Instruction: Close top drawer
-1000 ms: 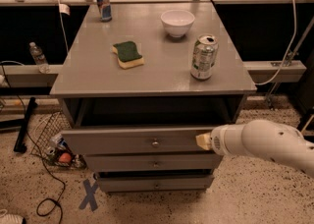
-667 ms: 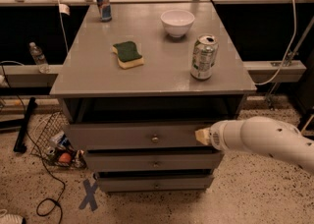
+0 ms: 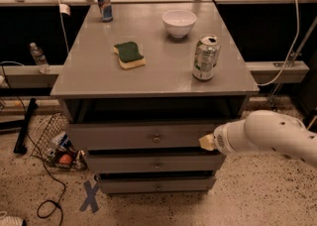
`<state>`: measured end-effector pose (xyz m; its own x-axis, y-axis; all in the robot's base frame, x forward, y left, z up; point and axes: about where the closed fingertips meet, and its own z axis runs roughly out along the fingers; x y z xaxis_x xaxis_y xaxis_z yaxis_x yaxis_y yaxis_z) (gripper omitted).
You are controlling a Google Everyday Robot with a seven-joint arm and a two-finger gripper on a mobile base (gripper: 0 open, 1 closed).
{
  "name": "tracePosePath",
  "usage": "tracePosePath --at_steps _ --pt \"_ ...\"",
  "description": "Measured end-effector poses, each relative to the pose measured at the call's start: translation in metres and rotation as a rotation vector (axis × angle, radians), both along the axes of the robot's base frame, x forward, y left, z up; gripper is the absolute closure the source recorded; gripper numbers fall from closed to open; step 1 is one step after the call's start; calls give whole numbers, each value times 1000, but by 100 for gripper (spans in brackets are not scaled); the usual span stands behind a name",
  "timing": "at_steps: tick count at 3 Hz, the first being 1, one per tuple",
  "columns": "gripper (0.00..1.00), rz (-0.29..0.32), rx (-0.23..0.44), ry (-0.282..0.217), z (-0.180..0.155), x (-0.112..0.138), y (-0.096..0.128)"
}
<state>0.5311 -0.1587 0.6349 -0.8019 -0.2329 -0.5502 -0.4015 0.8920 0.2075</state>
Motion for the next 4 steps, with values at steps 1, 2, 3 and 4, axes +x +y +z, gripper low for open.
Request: tracePosePath --at_steps 1,2,3,4 --pt "100 2 -7 55 -8 -10 -2" --pt "100 -11 -8 42 -9 -5 -4" --pt "100 -18 -4 11 -6 5 -4" --pt "100 -20 9 -15 -8 19 -2"
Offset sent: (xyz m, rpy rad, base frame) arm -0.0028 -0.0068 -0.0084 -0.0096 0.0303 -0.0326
